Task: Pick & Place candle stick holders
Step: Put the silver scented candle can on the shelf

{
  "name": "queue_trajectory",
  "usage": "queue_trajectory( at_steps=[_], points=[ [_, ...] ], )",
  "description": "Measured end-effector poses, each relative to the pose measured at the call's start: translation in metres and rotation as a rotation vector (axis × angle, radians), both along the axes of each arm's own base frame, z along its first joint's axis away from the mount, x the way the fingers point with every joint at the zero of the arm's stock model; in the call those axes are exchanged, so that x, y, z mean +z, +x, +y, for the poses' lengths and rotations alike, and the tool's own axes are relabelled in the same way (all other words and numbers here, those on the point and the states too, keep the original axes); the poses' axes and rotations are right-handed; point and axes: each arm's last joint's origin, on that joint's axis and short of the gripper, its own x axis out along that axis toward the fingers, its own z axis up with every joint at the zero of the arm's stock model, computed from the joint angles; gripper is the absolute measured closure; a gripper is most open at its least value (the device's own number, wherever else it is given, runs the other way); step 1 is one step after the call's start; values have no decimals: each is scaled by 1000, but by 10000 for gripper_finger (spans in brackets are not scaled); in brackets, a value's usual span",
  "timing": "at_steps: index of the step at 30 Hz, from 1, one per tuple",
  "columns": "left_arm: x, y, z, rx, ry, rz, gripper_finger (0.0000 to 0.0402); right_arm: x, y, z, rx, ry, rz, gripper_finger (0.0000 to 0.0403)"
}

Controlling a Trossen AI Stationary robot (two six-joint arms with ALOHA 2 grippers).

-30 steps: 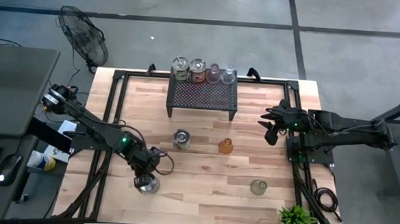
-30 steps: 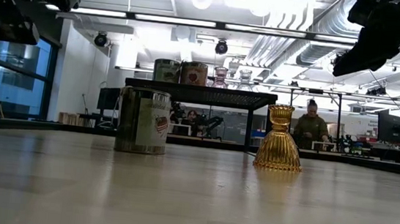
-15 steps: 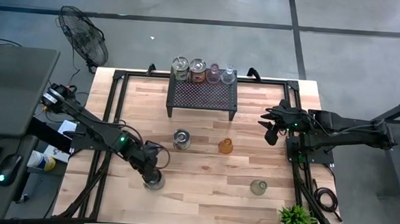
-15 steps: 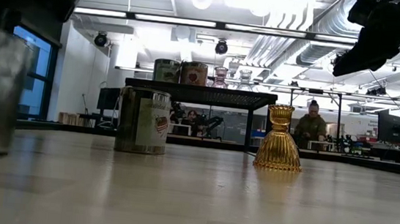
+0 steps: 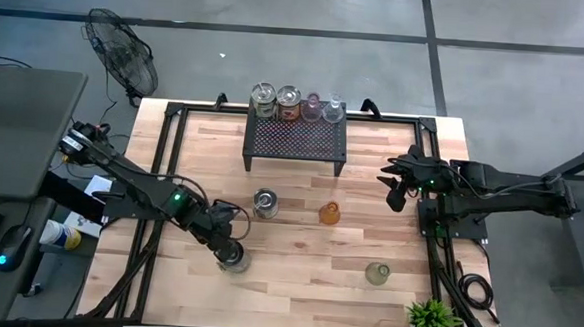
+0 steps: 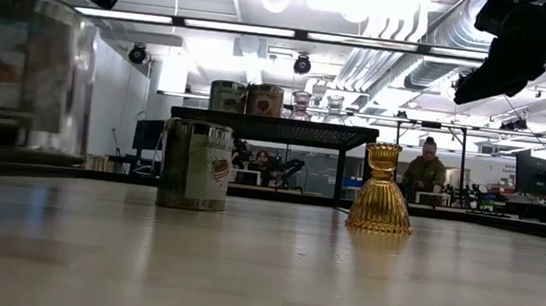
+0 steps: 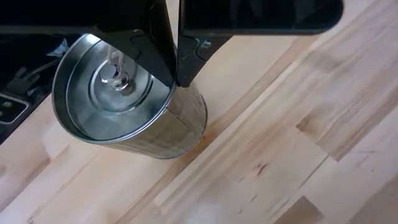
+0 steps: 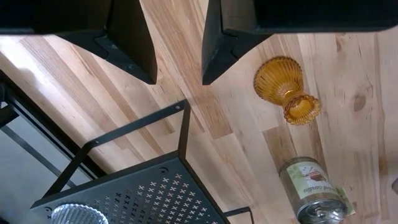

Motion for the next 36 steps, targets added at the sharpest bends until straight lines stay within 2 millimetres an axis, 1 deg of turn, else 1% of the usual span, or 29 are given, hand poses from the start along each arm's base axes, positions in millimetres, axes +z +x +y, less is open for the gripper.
queue_trajectory(
  at_steps=[4,8,18,27,30,36],
  points=[
    [7,6,7,33,-16,-12,401,0,0,0,0,0,0,284],
    [23,14,19,49,-6,-50,401,0,0,0,0,0,0,284],
    [65,23,65,117,36,-68,401,0,0,0,0,0,0,284],
    [100,21,111,149,111,-111,401,0,0,0,0,0,0,284],
    [108,19,126,156,142,-116,401,0,0,0,0,0,0,284],
    [115,14,153,170,183,-119,401,0,0,0,0,0,0,284]
  ],
)
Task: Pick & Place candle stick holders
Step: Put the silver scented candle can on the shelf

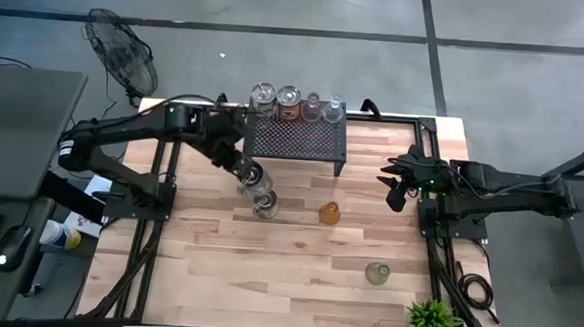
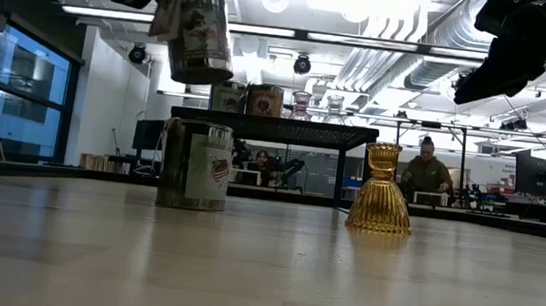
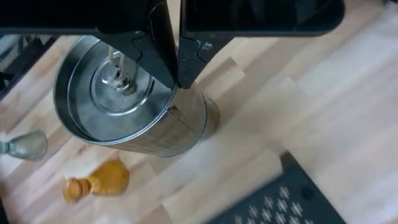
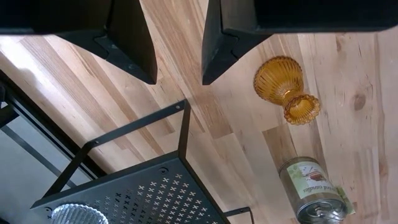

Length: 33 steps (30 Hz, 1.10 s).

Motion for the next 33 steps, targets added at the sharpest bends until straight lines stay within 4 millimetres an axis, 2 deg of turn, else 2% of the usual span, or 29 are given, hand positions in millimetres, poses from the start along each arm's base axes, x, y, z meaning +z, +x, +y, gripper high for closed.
queue_trajectory(
  at_steps=[9,16,20,23,33],
  points=[
    [11,-11,37,43,70,-18,401,0,0,0,0,0,0,284],
    [31,-23,59,67,145,-67,401,0,0,0,-5,-3,0,284],
    [38,-23,71,64,170,-41,401,0,0,0,-6,-3,0,284],
    [39,-20,83,34,166,32,401,0,0,0,-6,-4,0,284],
    [35,14,129,-64,155,135,401,0,0,0,-15,-6,-1,284]
  ],
)
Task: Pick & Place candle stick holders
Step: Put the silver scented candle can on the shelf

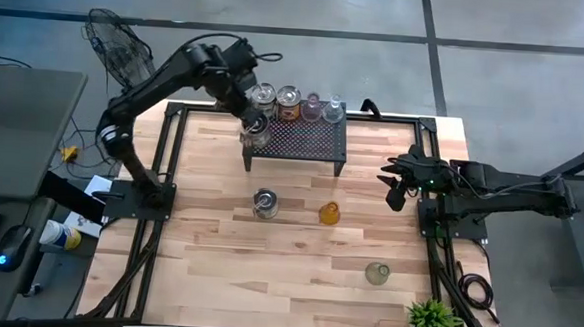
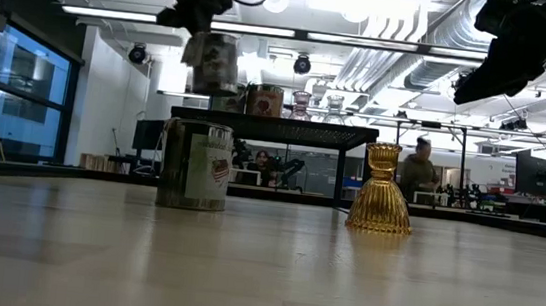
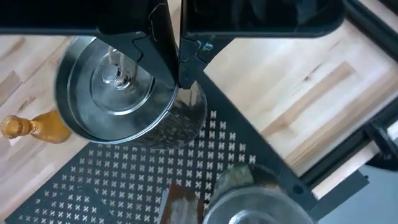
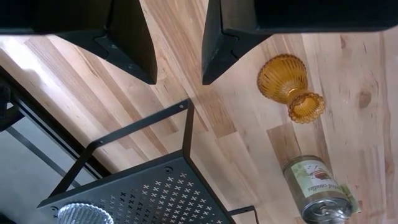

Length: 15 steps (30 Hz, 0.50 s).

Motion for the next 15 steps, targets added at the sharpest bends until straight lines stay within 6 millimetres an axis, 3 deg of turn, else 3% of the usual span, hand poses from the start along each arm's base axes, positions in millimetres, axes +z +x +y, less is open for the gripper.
queue_trajectory(
  at_steps=[8,15],
  points=[
    [-8,18,13,-68,-7,53,401,0,0,0,-3,-2,0,284],
    [-12,21,16,-97,21,85,401,0,0,0,-5,0,-1,284]
  ],
)
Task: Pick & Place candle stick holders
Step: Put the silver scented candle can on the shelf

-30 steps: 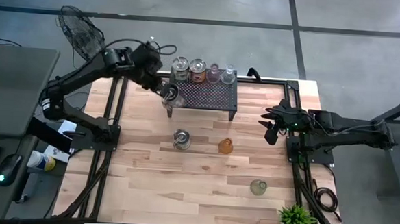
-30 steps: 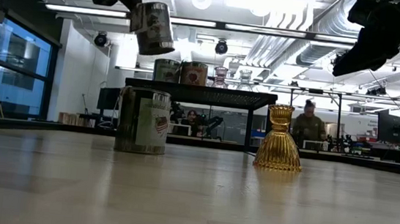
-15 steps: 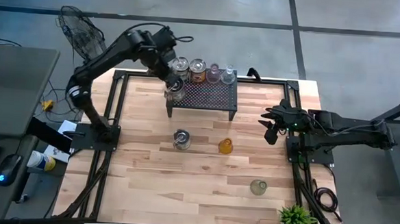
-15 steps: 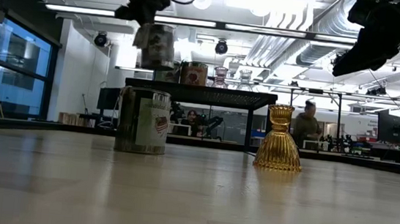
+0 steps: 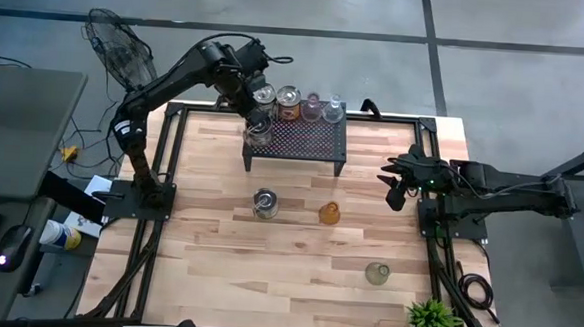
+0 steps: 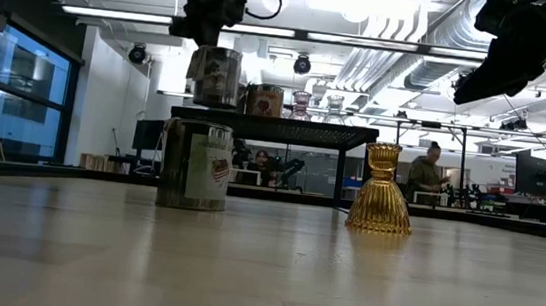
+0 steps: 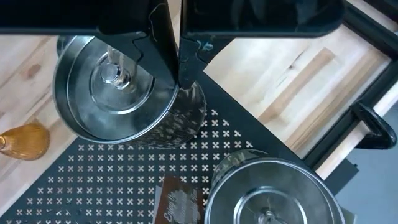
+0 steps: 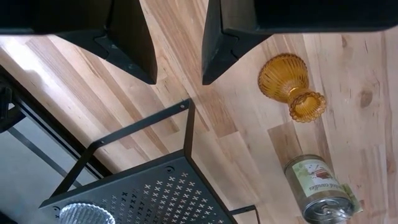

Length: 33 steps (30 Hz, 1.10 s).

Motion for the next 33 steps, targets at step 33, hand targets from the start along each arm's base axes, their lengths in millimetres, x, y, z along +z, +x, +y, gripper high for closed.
queue_trajectory(
  at_steps=[33],
  points=[
    [-11,48,19,15,-12,-133,401,0,0,0,-7,-9,2,284]
  ],
)
